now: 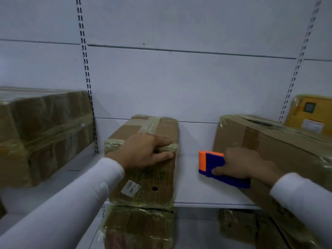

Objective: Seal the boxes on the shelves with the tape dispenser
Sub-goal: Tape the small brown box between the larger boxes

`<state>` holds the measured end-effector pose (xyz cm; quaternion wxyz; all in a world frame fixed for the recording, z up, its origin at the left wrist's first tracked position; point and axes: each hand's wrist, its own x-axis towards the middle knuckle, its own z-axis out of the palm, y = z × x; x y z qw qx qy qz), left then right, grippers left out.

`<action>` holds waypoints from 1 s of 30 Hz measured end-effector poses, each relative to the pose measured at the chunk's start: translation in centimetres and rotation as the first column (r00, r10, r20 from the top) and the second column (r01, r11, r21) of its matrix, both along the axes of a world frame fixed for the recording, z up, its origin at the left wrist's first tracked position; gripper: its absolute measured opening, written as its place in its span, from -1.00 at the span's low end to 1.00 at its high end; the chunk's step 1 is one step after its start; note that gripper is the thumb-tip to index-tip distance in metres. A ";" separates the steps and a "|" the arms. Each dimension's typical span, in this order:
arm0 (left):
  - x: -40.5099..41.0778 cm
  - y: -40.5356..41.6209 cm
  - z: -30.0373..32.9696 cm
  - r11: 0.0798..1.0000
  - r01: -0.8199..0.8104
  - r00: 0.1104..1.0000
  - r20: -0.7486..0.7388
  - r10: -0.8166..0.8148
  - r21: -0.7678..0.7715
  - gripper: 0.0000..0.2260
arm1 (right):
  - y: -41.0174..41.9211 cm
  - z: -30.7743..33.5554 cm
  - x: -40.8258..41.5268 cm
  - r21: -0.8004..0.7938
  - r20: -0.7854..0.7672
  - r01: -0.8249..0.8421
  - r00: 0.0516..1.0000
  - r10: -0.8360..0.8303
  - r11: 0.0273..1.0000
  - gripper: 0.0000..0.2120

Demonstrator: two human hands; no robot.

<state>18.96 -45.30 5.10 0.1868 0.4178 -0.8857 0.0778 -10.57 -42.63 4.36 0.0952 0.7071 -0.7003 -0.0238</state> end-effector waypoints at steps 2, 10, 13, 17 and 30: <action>-1.2 -0.1 0.1 0.994 -0.074 0.997 0.004 0.074 -0.075 -0.42 | 0.0 -0.8 -0.1 -0.077 0.124 -0.019 0.992 0.029 0.997 -0.41; -5.7 -0.4 -1.7 0.915 -0.358 0.933 -0.084 0.349 -0.184 -0.67 | -0.9 -0.2 1.8 -0.190 0.399 0.023 0.915 0.056 0.982 -0.44; -5.5 -0.3 -1.5 0.915 -0.354 0.935 -0.088 0.343 -0.195 -0.70 | -1.3 -0.8 1.9 -0.163 0.454 0.010 0.889 0.066 0.987 -0.47; -5.3 -0.3 -1.4 0.925 -0.333 0.942 -0.034 0.333 -0.185 -0.62 | -1.5 -1.1 1.4 -0.131 0.478 -0.002 0.876 0.065 0.991 -0.48; -8.3 2.8 1.2 0.951 0.260 0.962 -0.040 -0.270 -0.166 -0.25 | 7.2 6.3 -2.0 -0.340 0.418 0.307 0.896 -0.149 0.889 -0.39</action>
